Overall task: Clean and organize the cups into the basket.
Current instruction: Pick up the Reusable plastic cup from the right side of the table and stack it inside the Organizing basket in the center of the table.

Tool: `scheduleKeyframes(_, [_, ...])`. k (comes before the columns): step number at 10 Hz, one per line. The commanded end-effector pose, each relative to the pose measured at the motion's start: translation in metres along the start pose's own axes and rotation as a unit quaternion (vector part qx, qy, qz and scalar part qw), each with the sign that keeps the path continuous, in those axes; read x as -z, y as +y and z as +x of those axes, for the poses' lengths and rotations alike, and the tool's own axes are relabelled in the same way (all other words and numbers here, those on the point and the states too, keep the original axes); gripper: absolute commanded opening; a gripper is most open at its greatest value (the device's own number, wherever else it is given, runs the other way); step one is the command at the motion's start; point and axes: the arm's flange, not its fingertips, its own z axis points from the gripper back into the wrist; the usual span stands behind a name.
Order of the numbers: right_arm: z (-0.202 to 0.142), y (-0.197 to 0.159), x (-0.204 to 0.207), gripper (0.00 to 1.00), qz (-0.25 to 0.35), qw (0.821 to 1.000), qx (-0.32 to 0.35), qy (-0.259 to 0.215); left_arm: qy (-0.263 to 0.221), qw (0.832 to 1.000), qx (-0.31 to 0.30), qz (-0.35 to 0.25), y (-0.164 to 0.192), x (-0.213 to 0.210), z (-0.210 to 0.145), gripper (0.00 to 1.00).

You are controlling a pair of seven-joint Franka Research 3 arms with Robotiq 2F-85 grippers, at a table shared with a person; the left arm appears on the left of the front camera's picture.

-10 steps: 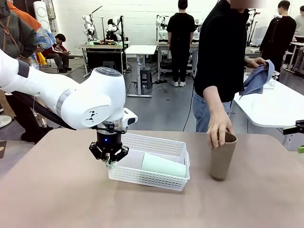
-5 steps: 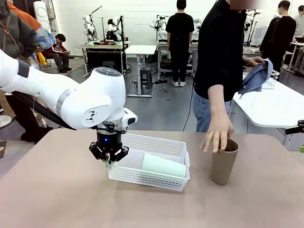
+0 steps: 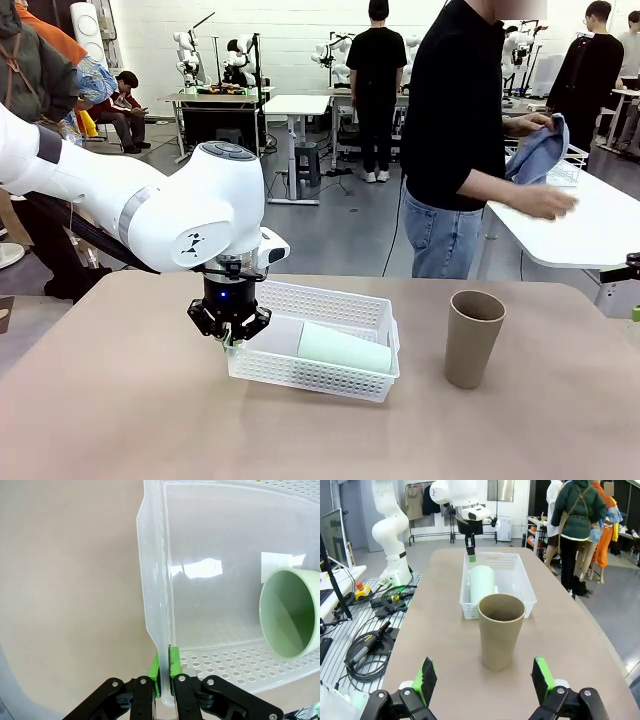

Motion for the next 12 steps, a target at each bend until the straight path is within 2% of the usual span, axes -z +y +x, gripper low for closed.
scheduleKeyframes(1, [-0.001,-0.001,0.001,1.00,0.000,1.000,-0.009,0.001,-0.004,1.000,0.003,0.003,0.002,0.000,-0.002,0.00])
scheduleKeyframes(4, [0.000,0.000,0.000,1.00,0.000,1.000,0.000,0.000,-0.004,1.000,0.003,0.003,0.002,0.000,-0.002,0.00])
scheduleKeyframes(6, [-0.017,0.007,0.032,1.00,0.024,0.998,-0.020,0.046,-0.004,1.000,0.003,0.003,0.002,0.000,-0.002,0.00])
scheduleKeyframes(9, [-0.041,0.003,0.063,1.00,0.045,0.998,-0.044,0.031,-0.004,1.000,0.003,0.003,0.002,0.000,-0.002,0.00])
scheduleKeyframes(12, [-0.058,-0.012,0.097,1.00,0.073,0.997,-0.033,0.020,-0.004,1.000,0.003,0.003,0.002,0.000,-0.002,0.00])
